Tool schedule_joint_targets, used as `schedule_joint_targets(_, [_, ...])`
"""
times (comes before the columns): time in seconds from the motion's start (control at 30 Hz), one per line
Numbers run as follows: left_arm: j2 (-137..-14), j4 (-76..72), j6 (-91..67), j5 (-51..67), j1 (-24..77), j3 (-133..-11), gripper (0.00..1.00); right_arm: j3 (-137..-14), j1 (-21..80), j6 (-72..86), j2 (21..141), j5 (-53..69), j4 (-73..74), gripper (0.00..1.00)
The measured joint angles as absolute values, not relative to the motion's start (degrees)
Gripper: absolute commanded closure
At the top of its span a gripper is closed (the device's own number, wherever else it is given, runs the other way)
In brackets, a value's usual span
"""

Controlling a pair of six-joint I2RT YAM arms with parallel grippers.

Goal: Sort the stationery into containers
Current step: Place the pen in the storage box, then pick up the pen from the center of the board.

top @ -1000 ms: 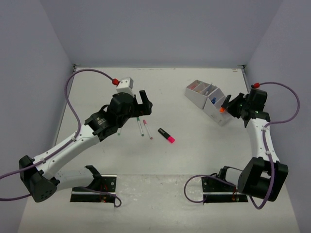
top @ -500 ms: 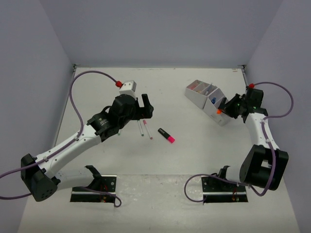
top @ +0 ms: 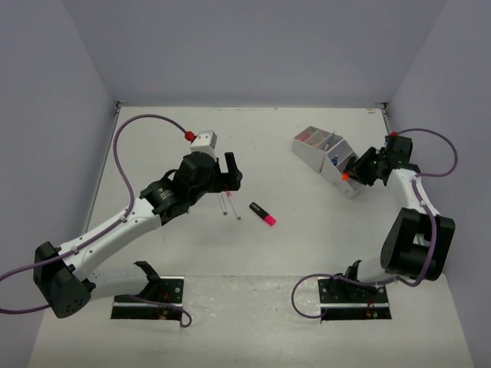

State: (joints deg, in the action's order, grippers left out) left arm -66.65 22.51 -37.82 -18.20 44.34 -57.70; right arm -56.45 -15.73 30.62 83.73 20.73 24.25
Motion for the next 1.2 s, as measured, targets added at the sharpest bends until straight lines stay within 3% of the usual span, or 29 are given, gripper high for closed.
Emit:
schedule_joint_targets(0.03, [-66.65,22.4,-37.82,-18.2,44.34,-57.4,0.0,-56.64,-15.73,30.56,83.75,20.73,24.2,0.69])
schedule_joint_targets(0.13, [-66.74,22.2,-37.8,-18.2,44.34,-56.51,0.0,-57.11,-15.73,30.48,83.84,20.73,24.27,0.52])
schedule_joint_targets(0.47, [-68.89,21.89,-37.78,-18.18,44.34,-56.34,0.0,-59.66,-15.64,30.39,82.97,20.77,25.2,0.48])
schedule_joint_targets(0.67, [-72.38,22.24,-44.13,-21.93,45.97,-56.64,0.0,-57.5,-11.69,31.01,70.14,22.08,24.19,0.38])
schedule_joint_targets(0.8, [-81.24,27.51,-52.67,-28.06,52.86,-61.07,0.0,-56.25,-5.49,30.3,59.43,24.2,23.44,0.25])
schedule_joint_targets(0.83, [-84.62,29.71,-55.24,-29.03,54.44,-63.49,0.01,-55.93,-4.96,30.12,57.96,24.81,23.06,0.15])
schedule_joint_targets(0.9, [-90.35,32.72,-59.47,-30.44,56.41,-67.75,0.03,-54.55,-4.87,29.63,56.13,25.25,22.48,0.01])
schedule_joint_targets(1.1, [-100.34,39.77,-71.35,-31.55,57.84,-74.79,0.12,-49.42,-4.91,29.5,55.49,25.69,21.7,0.01])
schedule_joint_targets(1.2, [-104.93,41.2,-74.1,-31.13,57.84,-77.53,0.27,-49.25,-4.93,29.6,55.98,26.59,21.48,0.01])
